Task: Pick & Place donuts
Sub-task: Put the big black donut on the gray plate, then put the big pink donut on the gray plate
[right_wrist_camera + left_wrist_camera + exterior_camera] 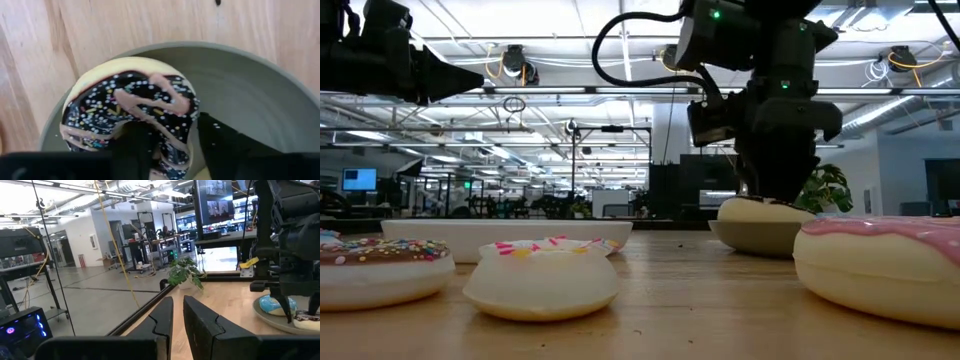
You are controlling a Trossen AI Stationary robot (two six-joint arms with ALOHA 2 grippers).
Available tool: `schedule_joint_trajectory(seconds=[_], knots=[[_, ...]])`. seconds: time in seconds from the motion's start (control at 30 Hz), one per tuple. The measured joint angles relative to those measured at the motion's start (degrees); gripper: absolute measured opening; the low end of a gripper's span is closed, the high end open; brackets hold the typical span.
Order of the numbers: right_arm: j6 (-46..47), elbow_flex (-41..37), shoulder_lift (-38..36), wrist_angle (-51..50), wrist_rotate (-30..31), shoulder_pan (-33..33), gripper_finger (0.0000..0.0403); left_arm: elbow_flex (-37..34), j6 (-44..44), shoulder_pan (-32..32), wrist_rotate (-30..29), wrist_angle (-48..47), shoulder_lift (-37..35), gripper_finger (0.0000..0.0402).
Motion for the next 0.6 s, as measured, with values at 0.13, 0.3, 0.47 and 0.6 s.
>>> schedule_joint_trajectory(seconds=[0.13,0.3,0.47,0.6], knots=[[-0.07,2.3,0.03,-2.91,0.0,-0.02,0.019,0.0,0.0,0.0,0.0,0.0,0.0,0.0051],[-1.03,4.06,0.04,-4.19,0.41,0.31,0.0228,0.0,0.02,0.0,0.01,0.04,0.0,0.0051],[0.09,4.17,0.02,-6.15,0.22,0.33,0.0241,0.01,0.02,0.0,0.0,0.05,0.0,0.0051],[0.05,4.17,-0.9,-7.25,0.53,0.28,0.0241,0.0,0.04,0.02,0.01,0.04,0.0,0.0051]])
